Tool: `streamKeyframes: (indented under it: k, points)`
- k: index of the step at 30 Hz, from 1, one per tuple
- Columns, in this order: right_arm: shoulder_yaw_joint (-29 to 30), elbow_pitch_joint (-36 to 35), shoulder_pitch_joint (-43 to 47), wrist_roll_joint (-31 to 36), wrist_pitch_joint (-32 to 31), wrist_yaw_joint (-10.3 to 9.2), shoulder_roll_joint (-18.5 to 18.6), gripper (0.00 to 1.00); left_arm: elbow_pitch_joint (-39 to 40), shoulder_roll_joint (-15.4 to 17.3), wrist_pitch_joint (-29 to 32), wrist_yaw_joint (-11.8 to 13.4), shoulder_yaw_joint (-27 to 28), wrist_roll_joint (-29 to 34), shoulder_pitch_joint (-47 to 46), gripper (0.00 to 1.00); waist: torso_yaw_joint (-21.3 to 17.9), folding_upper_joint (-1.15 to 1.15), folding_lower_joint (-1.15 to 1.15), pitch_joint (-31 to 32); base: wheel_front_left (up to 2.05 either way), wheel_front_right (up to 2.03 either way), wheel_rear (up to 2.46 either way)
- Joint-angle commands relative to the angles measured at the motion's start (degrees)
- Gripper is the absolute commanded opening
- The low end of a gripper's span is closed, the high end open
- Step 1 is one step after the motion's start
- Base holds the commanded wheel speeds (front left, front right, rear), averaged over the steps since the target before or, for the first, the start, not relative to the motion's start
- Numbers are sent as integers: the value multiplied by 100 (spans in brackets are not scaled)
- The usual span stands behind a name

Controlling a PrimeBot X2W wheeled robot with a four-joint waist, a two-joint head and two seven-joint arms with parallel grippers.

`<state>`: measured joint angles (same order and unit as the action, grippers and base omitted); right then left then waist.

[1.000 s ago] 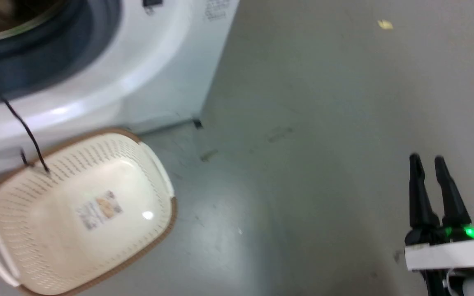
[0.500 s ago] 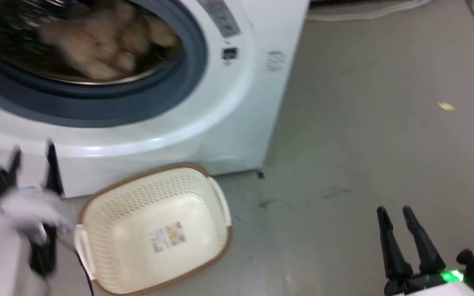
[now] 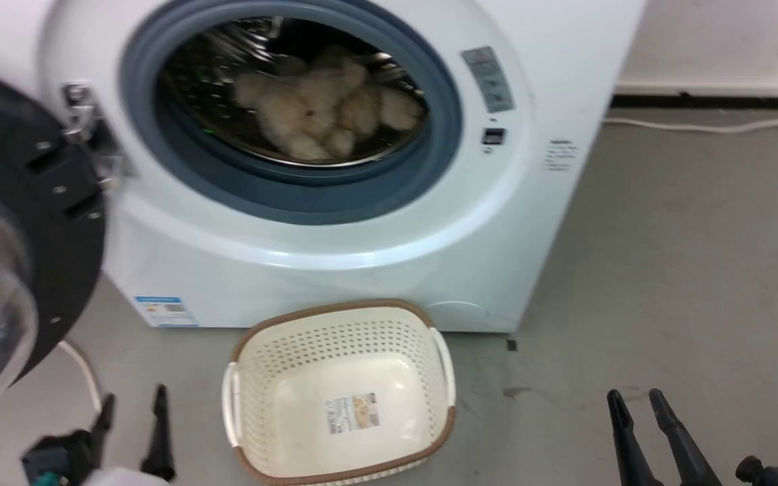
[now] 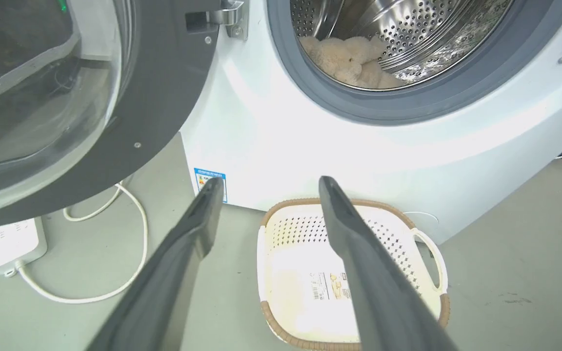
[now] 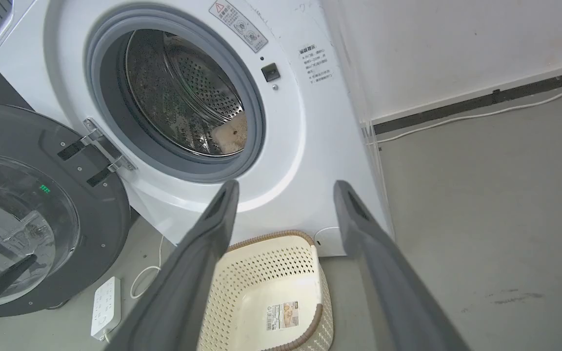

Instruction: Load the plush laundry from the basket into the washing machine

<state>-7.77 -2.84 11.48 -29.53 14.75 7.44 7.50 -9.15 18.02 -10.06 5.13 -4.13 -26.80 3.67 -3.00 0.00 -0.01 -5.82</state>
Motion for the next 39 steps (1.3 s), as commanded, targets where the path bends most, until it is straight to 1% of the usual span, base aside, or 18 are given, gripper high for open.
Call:
streamKeyframes:
  k: [1,5,11,15,19,22,27,29,30,31,34,35,39]
  points:
    - [4,-44,87,31,25,5,-16,100,47,-39,-5,15,-45,52,75,100,158,0,1,84,0,0,0]
    - [-73,-35,209,67,25,5,-5,100,95,-130,-71,13,-202,105,280,100,388,0,1,147,0,0,0]
    - [-12,-75,319,69,25,5,-67,100,79,-203,-234,10,-379,259,392,100,641,0,1,268,0,0,0]
    - [246,-146,338,193,25,5,-180,100,91,-265,-388,-3,-499,448,478,100,682,0,1,373,0,0,0]
    - [284,-195,351,452,25,5,-257,100,160,-386,-473,-80,-541,581,527,100,650,0,1,456,0,0,0]
    - [315,-212,382,532,25,5,-312,100,345,-466,-489,-163,-466,702,502,100,621,0,1,491,0,0,0]
    - [342,-208,414,587,25,5,-367,100,770,-628,-492,-293,-180,974,508,100,576,0,1,532,0,0,0]
    - [325,-195,420,610,25,5,-379,100,820,-684,-492,-346,-77,1038,529,100,555,0,1,543,0,0,0]
    - [282,-177,420,632,25,5,-392,100,841,-769,-493,-430,62,1100,566,100,529,0,1,557,0,0,0]
    - [271,-173,417,633,25,5,-395,100,825,-791,-493,-462,105,1109,584,100,521,0,1,562,0,0,0]
    - [265,-164,409,634,25,5,-401,100,780,-873,-493,-516,238,1137,636,100,510,0,1,575,0,0,0]
    - [275,-164,355,605,0,0,-383,0,787,-867,-461,-493,233,1109,570,0,509,0,1,576,0,0,0]
    - [280,-158,341,625,-15,0,-383,0,781,-866,-448,-480,234,1119,561,0,505,0,1,576,0,0,0]
